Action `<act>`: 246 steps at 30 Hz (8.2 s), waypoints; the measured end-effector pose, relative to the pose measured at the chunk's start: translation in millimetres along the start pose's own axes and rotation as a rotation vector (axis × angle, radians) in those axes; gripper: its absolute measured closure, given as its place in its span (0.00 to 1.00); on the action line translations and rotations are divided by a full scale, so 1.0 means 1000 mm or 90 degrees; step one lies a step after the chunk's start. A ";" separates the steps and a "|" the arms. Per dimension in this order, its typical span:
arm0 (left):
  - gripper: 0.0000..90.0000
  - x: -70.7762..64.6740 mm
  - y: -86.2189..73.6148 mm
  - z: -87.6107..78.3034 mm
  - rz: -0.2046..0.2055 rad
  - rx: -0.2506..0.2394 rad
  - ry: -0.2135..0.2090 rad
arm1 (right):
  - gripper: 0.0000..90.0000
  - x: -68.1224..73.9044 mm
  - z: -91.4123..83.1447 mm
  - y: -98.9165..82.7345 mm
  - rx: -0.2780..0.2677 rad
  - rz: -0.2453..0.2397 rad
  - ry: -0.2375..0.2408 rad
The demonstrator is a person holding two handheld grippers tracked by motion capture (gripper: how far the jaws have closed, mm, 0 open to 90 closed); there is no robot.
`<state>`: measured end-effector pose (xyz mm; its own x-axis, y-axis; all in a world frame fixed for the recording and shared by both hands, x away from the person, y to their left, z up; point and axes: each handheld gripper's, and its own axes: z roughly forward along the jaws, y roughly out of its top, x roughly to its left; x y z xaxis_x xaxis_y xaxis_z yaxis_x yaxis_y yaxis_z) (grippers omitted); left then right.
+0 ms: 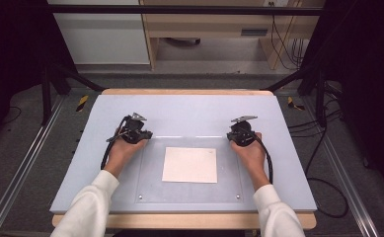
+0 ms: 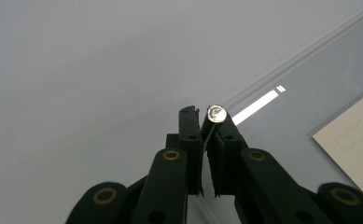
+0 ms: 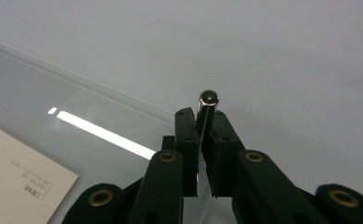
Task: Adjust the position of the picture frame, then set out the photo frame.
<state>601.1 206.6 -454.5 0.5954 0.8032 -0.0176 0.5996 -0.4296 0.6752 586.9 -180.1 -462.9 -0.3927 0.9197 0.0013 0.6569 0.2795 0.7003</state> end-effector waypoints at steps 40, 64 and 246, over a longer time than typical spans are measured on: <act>0.79 -0.021 -0.019 -0.016 0.011 -0.177 0.083 | 0.89 0.006 -0.022 -0.007 -0.127 -0.056 -0.016; 0.94 -0.013 -0.007 -0.020 -0.039 -0.105 0.061 | 0.96 0.000 -0.022 0.007 -0.069 -0.015 0.004; 0.57 -0.023 -0.008 -0.059 0.003 -0.095 0.015 | 0.46 0.067 -0.133 -0.139 -0.126 -0.385 0.043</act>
<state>551.1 215.7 -416.5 0.5849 0.8111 0.0016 0.5097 -0.3691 0.7772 384.3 -194.2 -465.4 -0.7008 0.5939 -0.3952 0.1779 0.6819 0.7095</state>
